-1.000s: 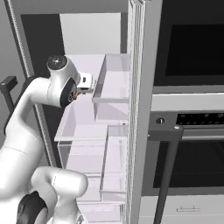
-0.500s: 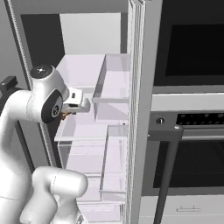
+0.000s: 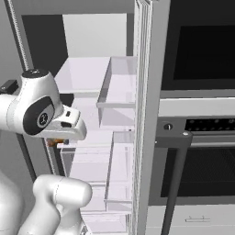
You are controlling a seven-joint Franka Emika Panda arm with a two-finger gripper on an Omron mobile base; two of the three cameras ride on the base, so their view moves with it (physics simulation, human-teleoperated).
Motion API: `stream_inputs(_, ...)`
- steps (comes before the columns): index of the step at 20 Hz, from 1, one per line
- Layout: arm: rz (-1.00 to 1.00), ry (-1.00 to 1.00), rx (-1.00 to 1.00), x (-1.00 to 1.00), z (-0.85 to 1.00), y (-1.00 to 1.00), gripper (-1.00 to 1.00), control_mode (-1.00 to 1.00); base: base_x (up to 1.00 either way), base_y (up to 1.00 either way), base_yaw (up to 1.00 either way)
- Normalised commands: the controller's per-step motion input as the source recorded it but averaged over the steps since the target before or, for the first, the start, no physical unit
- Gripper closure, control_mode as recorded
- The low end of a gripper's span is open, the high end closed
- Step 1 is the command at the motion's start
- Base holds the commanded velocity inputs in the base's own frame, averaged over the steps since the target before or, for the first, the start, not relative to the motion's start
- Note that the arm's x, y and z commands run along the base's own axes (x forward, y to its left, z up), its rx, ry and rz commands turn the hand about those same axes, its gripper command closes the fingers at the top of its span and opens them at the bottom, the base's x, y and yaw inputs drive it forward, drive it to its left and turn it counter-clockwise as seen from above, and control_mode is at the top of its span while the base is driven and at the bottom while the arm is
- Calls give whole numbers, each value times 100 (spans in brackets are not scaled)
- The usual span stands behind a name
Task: Place one eggplant and one chicken drumstick in each tupperware on the nearby counter, to pack two identical lunches.
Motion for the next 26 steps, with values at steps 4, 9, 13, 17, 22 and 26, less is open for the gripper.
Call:
stream_inputs(4, 0, -1, 0, -86, -41, 6, 100, -100, 0, 0, 0)
stream_inputs(9, 0, 0, 0, -35, -7, 5, 100, -100, 0, 0, 0)
stream_inputs(13, 0, 0, 0, -43, 0, 0, 100, 100, -25, -2, 0)
stream_inputs(17, 0, 0, 0, 0, 0, 0, 100, 100, -100, -40, -9)
stream_inputs(22, 0, 0, 0, 0, 0, 0, 100, 100, -100, -52, -27)
stream_inputs(26, 0, 0, 0, 0, 0, 0, 100, 100, -81, -73, -46)
